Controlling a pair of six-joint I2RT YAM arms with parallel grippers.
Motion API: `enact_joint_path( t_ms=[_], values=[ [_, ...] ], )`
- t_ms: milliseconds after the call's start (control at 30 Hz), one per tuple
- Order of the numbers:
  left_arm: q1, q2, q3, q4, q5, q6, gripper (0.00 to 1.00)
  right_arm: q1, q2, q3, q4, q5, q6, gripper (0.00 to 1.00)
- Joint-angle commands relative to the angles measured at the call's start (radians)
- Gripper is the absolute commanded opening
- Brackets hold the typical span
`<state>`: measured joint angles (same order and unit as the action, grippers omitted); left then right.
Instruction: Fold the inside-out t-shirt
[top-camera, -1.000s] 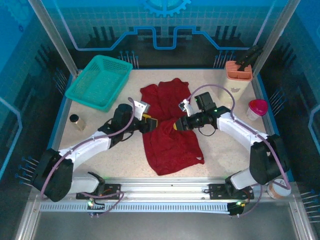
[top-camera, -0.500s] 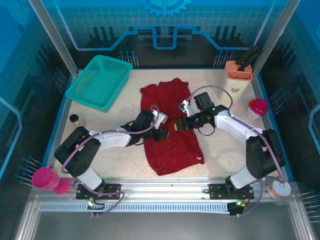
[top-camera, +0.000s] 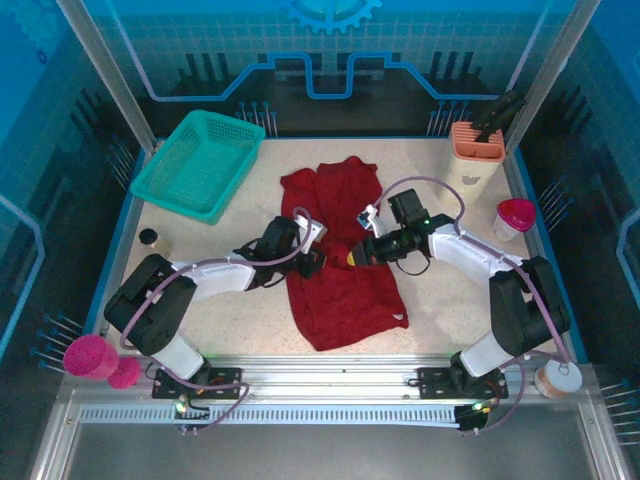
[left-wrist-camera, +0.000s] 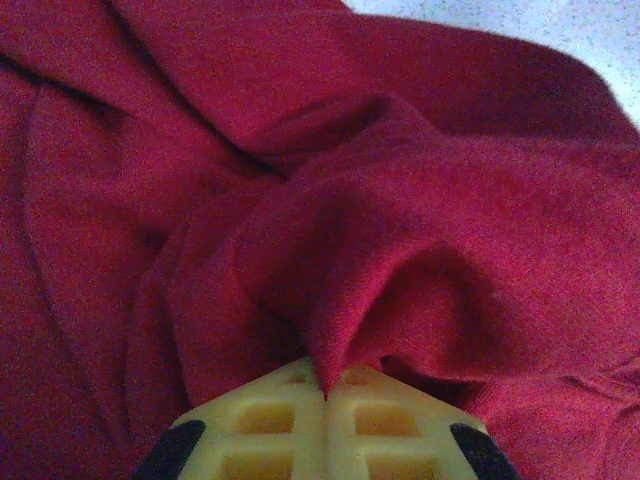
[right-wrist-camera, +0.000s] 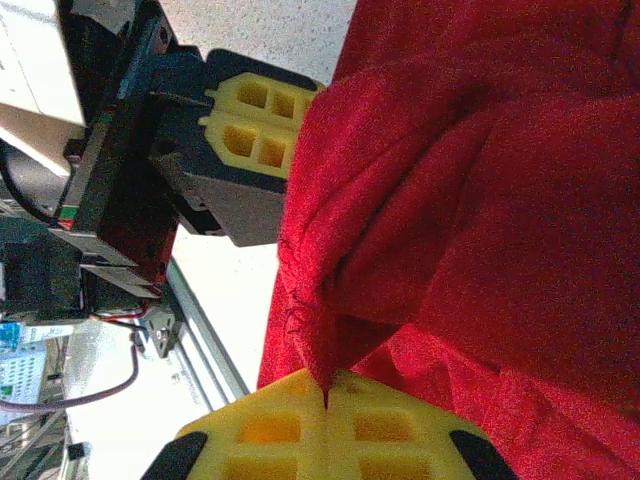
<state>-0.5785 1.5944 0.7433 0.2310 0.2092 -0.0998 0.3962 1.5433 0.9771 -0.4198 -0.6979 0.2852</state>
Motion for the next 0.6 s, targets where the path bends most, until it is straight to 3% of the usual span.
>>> enact_joint_path(
  t_ms=[0, 33, 133, 400, 567],
  values=[
    [0.006, -0.021, -0.009, 0.006, 0.044, 0.031, 0.0, -0.001, -0.015, -0.004, 0.041, -0.05, 0.027, 0.0],
    [0.007, -0.018, -0.006, 0.0, 0.043, 0.033, 0.0, -0.001, -0.023, -0.004, 0.044, -0.049, 0.039, 0.0],
    [0.006, -0.002, -0.013, 0.001, -0.005, 0.054, 0.14, -0.002, -0.065, 0.008, 0.063, -0.097, 0.095, 0.0],
    [0.028, 0.124, 0.017, 0.069, -0.068, 0.085, 0.13, -0.022, -0.132, 0.117, 0.004, -0.106, 0.199, 0.0],
    [0.029, 0.166, 0.033, 0.072, -0.088, 0.096, 0.3, -0.022, -0.151, 0.123, -0.002, -0.064, 0.196, 0.0]
  ],
)
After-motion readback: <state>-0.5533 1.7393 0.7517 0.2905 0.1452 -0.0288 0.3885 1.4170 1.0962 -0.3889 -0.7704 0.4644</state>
